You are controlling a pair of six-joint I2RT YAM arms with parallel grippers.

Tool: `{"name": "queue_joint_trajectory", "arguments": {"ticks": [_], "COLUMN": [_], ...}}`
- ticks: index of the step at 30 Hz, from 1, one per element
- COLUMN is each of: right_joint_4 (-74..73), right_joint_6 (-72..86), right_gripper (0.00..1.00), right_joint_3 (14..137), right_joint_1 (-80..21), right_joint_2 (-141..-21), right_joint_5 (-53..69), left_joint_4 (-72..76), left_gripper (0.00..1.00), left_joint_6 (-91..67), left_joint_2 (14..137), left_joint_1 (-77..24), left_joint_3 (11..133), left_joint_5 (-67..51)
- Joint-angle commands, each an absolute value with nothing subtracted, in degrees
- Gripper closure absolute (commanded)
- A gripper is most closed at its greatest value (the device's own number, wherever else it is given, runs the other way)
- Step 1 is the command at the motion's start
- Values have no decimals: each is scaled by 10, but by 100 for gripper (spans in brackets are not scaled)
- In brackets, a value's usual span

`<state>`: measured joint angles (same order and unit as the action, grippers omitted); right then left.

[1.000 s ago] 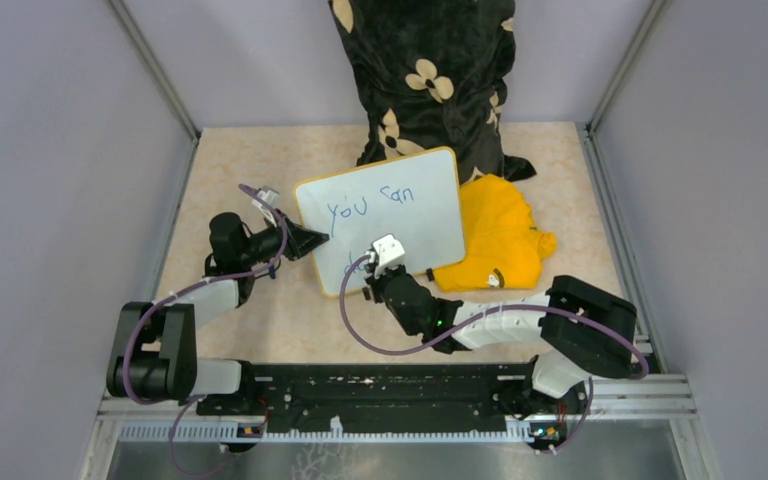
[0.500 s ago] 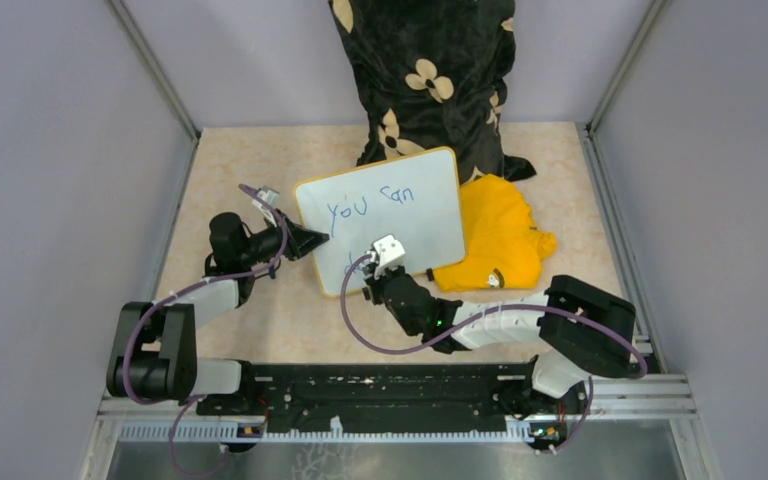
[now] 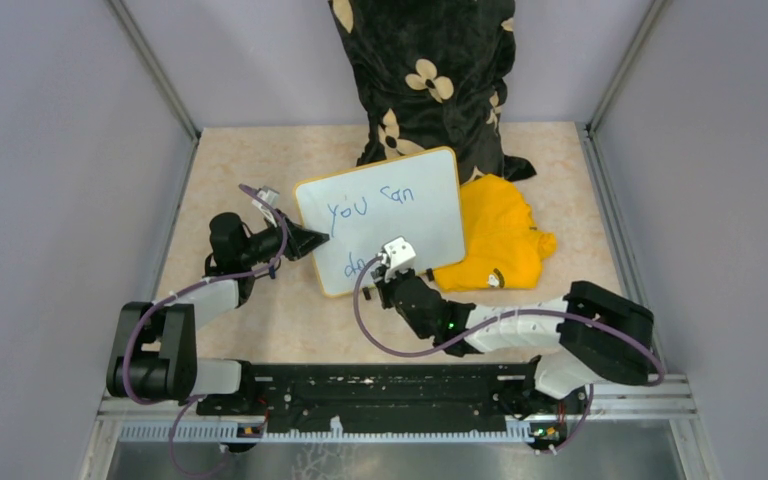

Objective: Write a sentence on the whiteboard

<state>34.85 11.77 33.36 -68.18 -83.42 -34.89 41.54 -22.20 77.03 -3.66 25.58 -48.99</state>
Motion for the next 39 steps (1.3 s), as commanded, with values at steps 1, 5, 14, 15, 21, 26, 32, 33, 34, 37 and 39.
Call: {"name": "queue_joint_trajectory", "arguments": {"ticks": [1,5,14,15,21,26,32,33,34,37,39], "right_joint_4": [362,346,318,319,338,373,400,402,402,404,403], "right_joint_6": [127,103,105,102,98,91,78,77,74,72,71], "right_gripper": [100,100,100,100,100,100,100,100,100,100,100], "right_joint_3": [330,329,277,271,261,277,312,317,324,334,339], "right_joint_1": [-676,-671,-602,-599,-599,-621,-638,-638,-638,-638,-638], "right_joint_2": [-746,-697,-609,-605,-632,-688,-743,-748,-753,-765,-769], "right_joint_5": [-344,-366,-387,-385,-345,-332,-338,-339,-342,-346,-345], "left_joint_4": [385,384,381,381,379,377,375,375,375,375,375], "left_gripper": [100,100,100,100,100,100,100,100,100,100,100], "left_joint_6": [-173,-173,-170,-170,-169,-167,-166,-166,-167,-167,-168], "left_joint_2": [778,778,779,781,782,782,781,781,780,780,780], "left_joint_1": [-38,-38,-39,-39,-39,-39,-39,-39,-39,-39,-39], "left_joint_3": [259,259,260,260,261,262,262,262,262,263,263], "left_joint_5": [-437,-437,-435,-436,-435,-434,-433,-433,-433,-434,-434]}}
